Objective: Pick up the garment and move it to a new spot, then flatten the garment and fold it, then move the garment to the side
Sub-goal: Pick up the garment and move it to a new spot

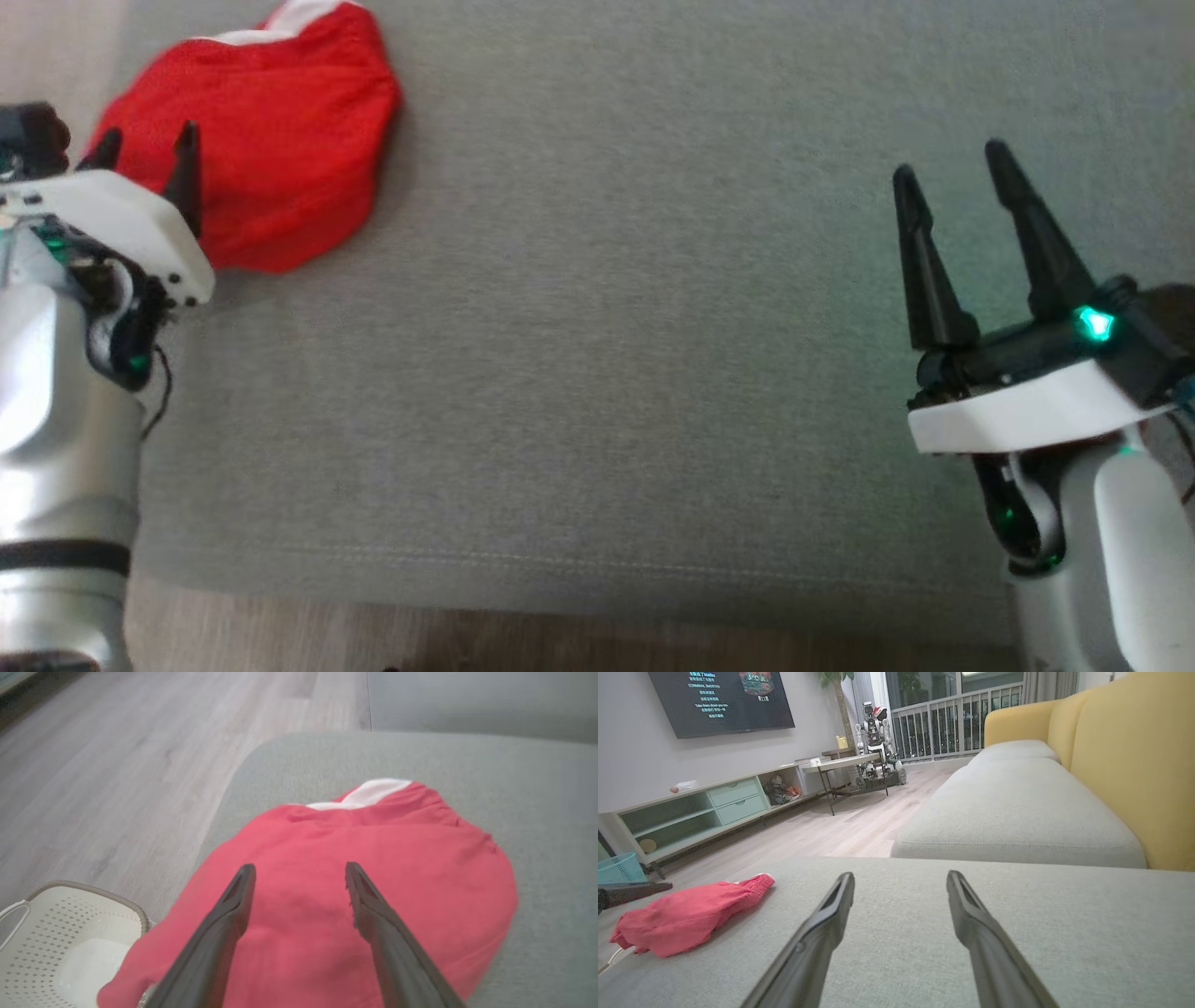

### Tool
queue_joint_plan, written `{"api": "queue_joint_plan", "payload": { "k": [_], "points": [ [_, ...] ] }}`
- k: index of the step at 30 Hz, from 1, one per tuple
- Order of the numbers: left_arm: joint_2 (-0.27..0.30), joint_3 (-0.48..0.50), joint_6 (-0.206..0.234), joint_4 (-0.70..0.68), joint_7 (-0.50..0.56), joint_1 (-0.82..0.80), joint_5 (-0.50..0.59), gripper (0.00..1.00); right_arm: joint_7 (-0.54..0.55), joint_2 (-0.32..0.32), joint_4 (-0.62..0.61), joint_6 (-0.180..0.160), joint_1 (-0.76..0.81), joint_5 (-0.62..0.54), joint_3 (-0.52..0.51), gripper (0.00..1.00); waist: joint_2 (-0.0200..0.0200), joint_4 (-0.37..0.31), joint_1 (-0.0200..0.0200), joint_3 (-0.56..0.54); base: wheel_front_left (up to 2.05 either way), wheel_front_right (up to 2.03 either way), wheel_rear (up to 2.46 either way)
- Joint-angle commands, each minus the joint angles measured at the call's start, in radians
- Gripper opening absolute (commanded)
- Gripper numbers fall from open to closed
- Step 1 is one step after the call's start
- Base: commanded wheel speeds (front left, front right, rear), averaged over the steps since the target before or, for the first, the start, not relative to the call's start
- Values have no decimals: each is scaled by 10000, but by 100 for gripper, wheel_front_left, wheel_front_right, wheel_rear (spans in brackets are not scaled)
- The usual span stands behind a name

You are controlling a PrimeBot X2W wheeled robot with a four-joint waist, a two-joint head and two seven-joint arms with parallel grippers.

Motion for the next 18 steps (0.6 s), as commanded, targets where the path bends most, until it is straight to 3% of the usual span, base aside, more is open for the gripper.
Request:
{"api": "queue_joint_plan", "payload": {
  "k": [1, 4, 8, 9, 10, 11, 14, 18],
  "points": [
    [653, 196, -26, -33, 125, -433, 125, 100, 44, -3, -471, -4, -191, 18, 241, 100, 0, -459, -1, 447, 0, 0, 0],
    [954, 48, 87, 831, 358, -959, 346, 100, 58, -3, -649, -4, -191, 17, 320, 100, 0, -695, -1, 604, 0, 0, 0],
    [827, -37, 52, 1890, 919, -1446, 181, 100, 40, -3, -698, -4, -147, -56, 364, 100, 0, -838, -1, 670, 0, 0, 0],
    [841, -99, 35, 2111, 1040, -1519, 179, 64, 21, -3, -686, -4, -153, -41, 372, 100, 0, -878, -1, 668, 0, 0, 0],
    [867, -130, 24, 2311, 1106, -1586, 163, 15, -8, -3, -670, -4, -161, -27, 369, 100, 0, -914, -1, 660, 0, 0, 0],
    [890, -152, 14, 2471, 1104, -1645, 147, 0, -41, -3, -645, -4, -169, -9, 362, 100, 0, -946, -1, 640, 0, 0, 0],
    [937, -132, 19, 2689, 575, -1756, 102, 0, -137, -3, -537, -4, -181, 49, 300, 100, 0, -1003, -1, 499, 0, 0, 0],
    [916, 14, 168, 2475, -1088, -1858, 38, 0, -257, -3, -308, -4, -154, 117, 242, 100, 0, -1045, -1, 89, 0, 0, 0]
  ]
}}
